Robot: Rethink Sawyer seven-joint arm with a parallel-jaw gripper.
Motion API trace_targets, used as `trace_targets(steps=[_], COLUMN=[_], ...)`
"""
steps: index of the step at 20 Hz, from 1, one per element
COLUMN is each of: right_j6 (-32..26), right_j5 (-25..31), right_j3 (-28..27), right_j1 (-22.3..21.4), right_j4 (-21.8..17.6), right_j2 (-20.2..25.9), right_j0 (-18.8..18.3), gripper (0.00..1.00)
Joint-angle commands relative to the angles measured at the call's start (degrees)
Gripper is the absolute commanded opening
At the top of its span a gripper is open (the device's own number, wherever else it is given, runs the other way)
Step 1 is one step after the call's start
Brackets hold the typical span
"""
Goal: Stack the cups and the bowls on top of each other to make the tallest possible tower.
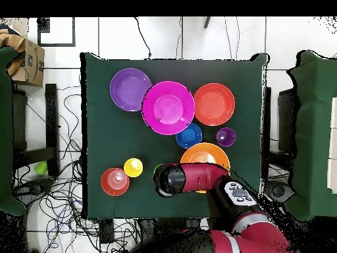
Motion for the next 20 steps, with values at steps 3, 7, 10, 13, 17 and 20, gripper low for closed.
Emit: trace_targets(steps=[3, 7, 10, 13, 17, 20], right_j6=[2.48, 1.94, 1.85, 1.62, 1.69, 1.76], right_j5=[-5.42, -5.23, -4.86, -4.38, -4.93, -5.4], right_j3=[-6.91, -6.23, -5.21, -5.11, -5.61, -5.36], right_j1=[3.11, 2.46, 1.51, 1.06, 1.71, 1.53], right_j4=[-3.4, -3.05, -2.59, -2.45, -2.18, -2.17], right_j2=[-2.22, -2.69, -2.62, -2.78, -2.51, -2.54], right_j0=[1.74, 1.83, 2.01, 1.98, 1.91, 1.79], gripper=[1.0, 1.0, 1.0, 1.0, 1.0, 1.0])
